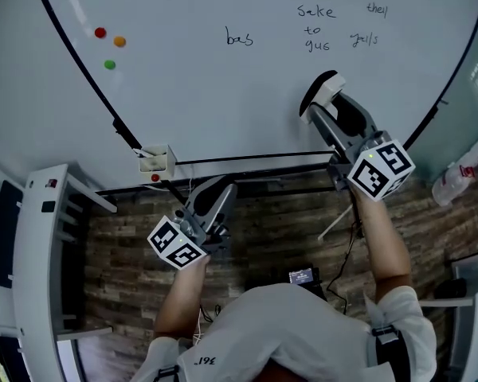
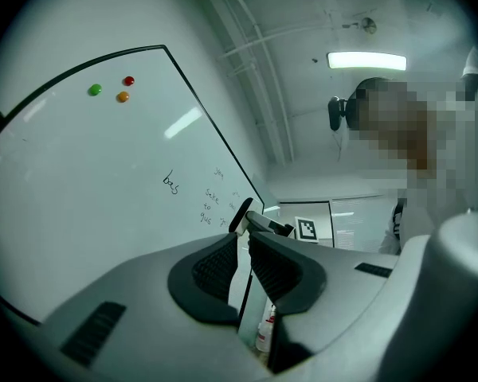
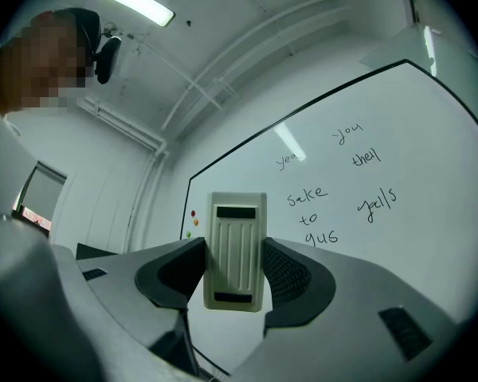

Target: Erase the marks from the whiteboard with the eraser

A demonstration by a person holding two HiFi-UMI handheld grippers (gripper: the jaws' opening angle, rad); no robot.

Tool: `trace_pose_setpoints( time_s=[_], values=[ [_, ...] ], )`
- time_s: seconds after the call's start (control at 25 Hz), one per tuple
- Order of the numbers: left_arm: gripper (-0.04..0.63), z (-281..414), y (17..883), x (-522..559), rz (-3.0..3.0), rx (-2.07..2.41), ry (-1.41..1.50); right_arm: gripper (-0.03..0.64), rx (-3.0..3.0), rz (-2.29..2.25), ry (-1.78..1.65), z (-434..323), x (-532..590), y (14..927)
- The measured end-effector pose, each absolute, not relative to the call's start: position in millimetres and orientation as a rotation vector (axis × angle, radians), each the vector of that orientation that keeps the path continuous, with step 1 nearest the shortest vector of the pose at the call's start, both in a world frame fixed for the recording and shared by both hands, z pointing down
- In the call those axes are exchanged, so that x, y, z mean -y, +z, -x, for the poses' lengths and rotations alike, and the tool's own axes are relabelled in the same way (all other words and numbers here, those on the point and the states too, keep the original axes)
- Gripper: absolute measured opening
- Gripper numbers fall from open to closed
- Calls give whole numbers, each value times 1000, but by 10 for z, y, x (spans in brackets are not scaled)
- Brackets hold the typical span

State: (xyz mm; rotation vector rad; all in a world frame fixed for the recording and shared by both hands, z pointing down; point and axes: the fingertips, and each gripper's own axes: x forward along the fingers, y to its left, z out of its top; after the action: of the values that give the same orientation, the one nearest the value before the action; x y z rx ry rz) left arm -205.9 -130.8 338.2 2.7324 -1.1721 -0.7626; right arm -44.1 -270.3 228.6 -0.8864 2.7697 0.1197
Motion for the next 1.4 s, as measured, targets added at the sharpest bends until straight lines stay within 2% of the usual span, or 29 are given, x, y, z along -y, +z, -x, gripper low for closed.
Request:
trace_pose_setpoints(
  time_s=[0.88, 1.4],
  values=[
    [55, 1731, 2698, 2325, -2865, 1238, -727, 246, -2821, 1103, 418, 455, 3719, 1545],
    [55, 1643, 2388, 2653, -2895, 1287, -694, 247, -2822, 1218, 548, 849, 4044, 866]
  ],
)
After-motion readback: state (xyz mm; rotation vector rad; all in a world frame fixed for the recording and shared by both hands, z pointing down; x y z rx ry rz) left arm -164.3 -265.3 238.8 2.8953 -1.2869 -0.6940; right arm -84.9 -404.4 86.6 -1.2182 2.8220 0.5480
